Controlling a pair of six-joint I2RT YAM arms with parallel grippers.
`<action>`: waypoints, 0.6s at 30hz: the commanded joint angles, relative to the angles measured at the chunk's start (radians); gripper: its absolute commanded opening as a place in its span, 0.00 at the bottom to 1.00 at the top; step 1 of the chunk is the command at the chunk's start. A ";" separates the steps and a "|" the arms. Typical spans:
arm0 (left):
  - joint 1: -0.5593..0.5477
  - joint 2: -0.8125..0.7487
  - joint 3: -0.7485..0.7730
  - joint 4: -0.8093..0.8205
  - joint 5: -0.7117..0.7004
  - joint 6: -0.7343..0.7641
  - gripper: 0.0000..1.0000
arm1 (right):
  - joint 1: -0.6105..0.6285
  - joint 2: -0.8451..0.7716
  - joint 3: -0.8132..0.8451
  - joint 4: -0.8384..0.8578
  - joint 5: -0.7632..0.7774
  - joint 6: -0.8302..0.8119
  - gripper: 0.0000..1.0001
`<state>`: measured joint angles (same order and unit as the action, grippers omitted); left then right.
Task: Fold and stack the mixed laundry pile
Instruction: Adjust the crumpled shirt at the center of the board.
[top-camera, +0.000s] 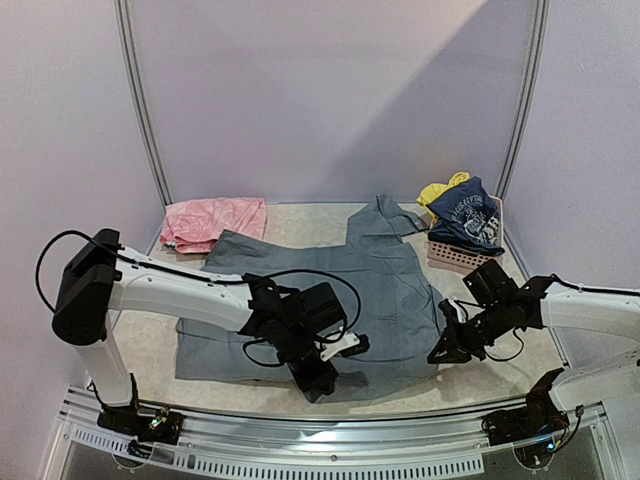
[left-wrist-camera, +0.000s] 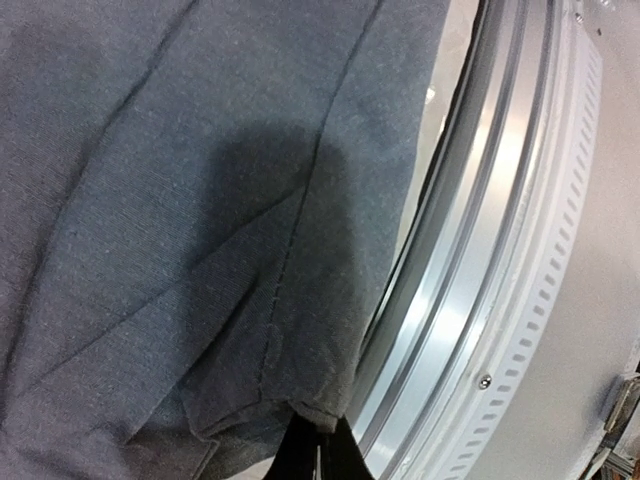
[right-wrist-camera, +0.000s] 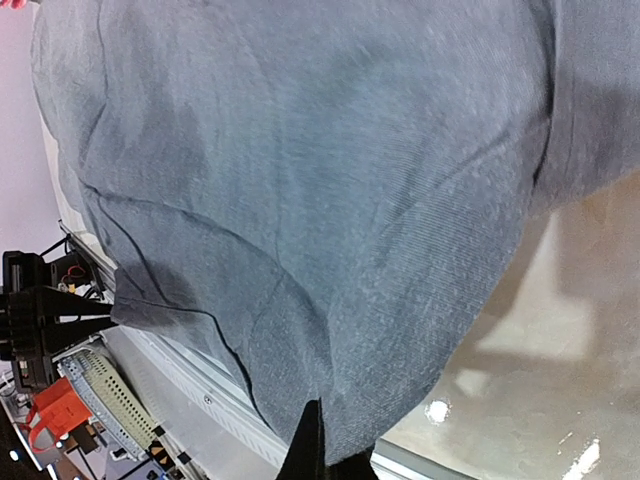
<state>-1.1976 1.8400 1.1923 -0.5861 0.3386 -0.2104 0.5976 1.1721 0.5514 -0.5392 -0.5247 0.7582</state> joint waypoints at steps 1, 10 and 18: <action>0.014 -0.027 0.039 -0.045 0.021 0.003 0.00 | 0.005 0.022 0.091 -0.107 0.065 -0.052 0.00; 0.109 -0.101 0.076 -0.090 0.167 -0.038 0.00 | -0.008 0.091 0.301 -0.303 0.145 -0.127 0.00; 0.234 -0.136 0.145 -0.077 0.226 -0.142 0.00 | -0.053 0.222 0.569 -0.412 0.197 -0.190 0.00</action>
<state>-1.0245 1.7313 1.2938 -0.6666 0.5144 -0.2859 0.5701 1.3270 1.0080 -0.8768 -0.3775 0.6197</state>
